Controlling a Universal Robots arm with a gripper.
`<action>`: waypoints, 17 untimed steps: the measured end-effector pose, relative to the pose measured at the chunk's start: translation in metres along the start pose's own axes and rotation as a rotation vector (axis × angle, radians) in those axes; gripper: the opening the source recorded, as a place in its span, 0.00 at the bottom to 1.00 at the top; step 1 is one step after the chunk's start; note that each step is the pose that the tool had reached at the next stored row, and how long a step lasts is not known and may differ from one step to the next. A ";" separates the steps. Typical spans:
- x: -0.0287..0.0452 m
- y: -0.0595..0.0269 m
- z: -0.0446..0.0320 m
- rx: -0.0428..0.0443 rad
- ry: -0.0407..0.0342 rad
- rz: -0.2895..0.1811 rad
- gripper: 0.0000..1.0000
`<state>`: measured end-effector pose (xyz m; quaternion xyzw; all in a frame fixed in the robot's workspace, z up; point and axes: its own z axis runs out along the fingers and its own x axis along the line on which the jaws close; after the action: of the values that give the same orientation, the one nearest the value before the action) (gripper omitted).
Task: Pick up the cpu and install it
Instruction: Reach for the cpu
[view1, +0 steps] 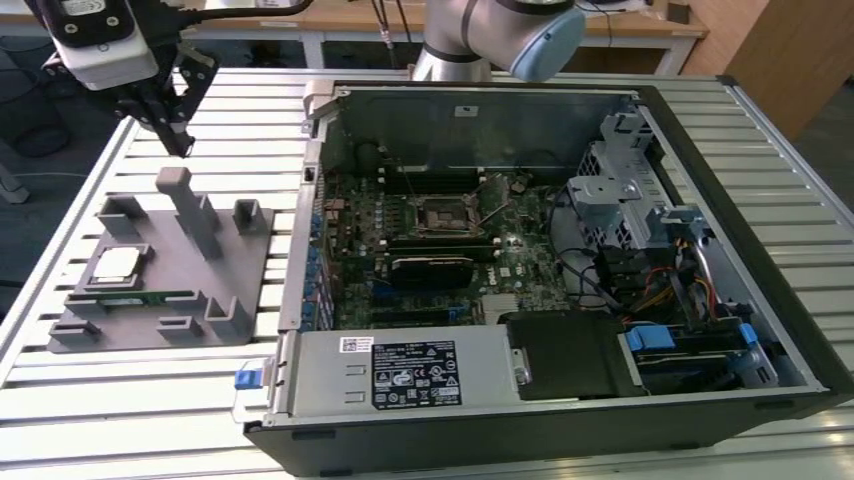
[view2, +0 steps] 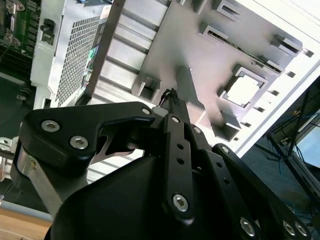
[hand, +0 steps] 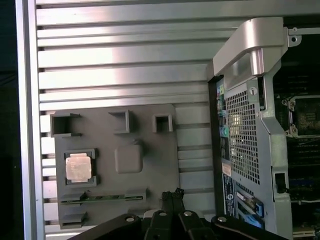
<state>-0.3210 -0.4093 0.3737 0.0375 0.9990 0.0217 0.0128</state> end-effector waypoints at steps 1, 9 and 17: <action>0.0033 -0.0005 0.0003 0.0000 0.0000 0.000 0.11; 0.0277 -0.0027 0.0017 0.0000 0.0000 0.000 0.11; 0.0487 -0.0044 0.0032 0.0000 0.0000 0.000 0.11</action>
<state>-0.3698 -0.4099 0.3691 0.0375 0.9990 0.0217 0.0128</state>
